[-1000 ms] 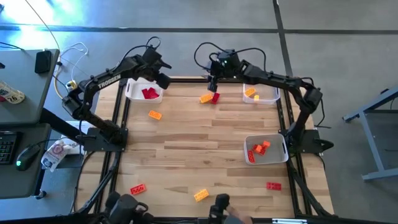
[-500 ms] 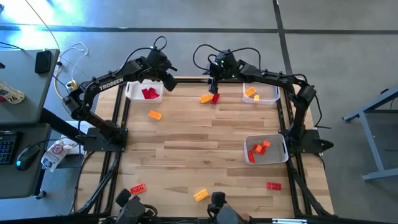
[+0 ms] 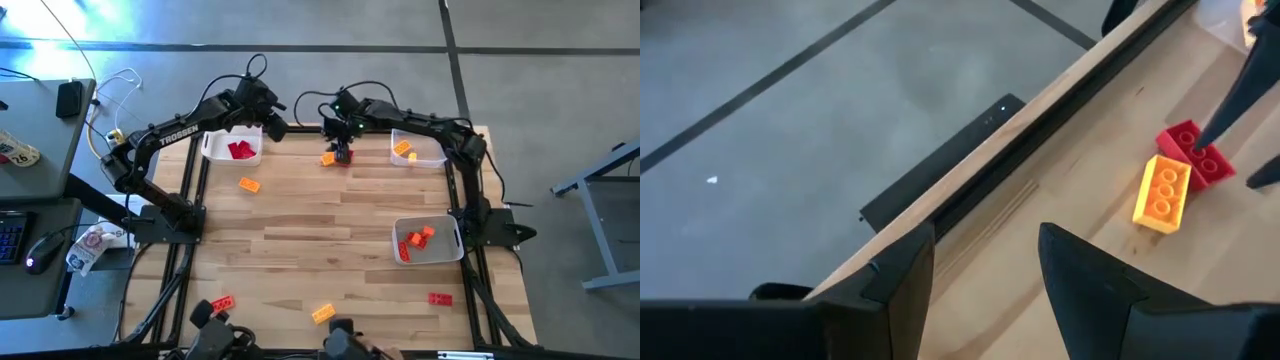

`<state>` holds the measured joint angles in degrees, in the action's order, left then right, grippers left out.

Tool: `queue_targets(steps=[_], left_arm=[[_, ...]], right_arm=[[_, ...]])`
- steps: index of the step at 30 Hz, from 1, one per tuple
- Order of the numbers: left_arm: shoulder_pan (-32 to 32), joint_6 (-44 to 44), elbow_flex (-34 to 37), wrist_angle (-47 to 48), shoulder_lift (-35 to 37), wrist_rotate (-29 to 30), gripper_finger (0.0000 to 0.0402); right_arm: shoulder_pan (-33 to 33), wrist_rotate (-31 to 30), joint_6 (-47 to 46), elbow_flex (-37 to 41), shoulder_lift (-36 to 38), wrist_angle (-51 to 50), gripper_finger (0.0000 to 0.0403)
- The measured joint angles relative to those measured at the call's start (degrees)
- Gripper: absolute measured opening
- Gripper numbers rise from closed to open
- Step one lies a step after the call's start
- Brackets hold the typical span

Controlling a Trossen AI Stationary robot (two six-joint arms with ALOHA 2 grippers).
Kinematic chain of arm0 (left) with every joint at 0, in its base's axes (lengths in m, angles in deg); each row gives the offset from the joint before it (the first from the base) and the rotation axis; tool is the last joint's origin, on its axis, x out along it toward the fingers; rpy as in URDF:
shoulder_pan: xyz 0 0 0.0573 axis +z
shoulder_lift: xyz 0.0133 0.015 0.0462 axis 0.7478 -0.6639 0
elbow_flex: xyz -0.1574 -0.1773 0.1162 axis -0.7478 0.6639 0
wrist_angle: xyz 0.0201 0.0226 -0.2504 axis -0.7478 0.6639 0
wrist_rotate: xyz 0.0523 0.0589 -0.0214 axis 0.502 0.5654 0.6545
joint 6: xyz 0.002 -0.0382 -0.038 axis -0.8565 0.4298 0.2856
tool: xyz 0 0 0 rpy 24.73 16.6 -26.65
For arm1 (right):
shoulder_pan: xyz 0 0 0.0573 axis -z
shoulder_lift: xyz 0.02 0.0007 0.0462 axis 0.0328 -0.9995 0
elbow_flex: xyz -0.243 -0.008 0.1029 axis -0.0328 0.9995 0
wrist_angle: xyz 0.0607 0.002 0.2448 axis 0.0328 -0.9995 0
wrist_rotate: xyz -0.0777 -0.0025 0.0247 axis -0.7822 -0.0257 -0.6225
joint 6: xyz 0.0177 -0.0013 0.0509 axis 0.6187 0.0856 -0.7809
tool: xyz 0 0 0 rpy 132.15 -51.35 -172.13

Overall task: Sort & place blocks by color
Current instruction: Put the yellow game piece into the transparent bin

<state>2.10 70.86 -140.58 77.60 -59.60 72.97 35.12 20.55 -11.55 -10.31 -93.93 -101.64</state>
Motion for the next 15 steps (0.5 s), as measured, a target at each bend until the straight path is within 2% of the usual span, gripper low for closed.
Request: queue_targets(steps=[2,7,15], left_arm=[[0.00,0.20,0.00,0.73,0.00,-0.02,0.0168],[-0.33,2.19,0.00,2.42,0.00,-0.03,0.0168],[-2.05,3.72,0.00,2.51,0.00,-0.07,0.0168]], right_arm=[[-0.19,-0.78,0.93,-0.08,-0.58,-0.99,0.0156],[-1.36,-7.02,4.57,-0.13,-2.51,-3.35,0.0156],[-2.77,-9.97,6.39,-0.15,-5.84,-3.15,0.0156]])
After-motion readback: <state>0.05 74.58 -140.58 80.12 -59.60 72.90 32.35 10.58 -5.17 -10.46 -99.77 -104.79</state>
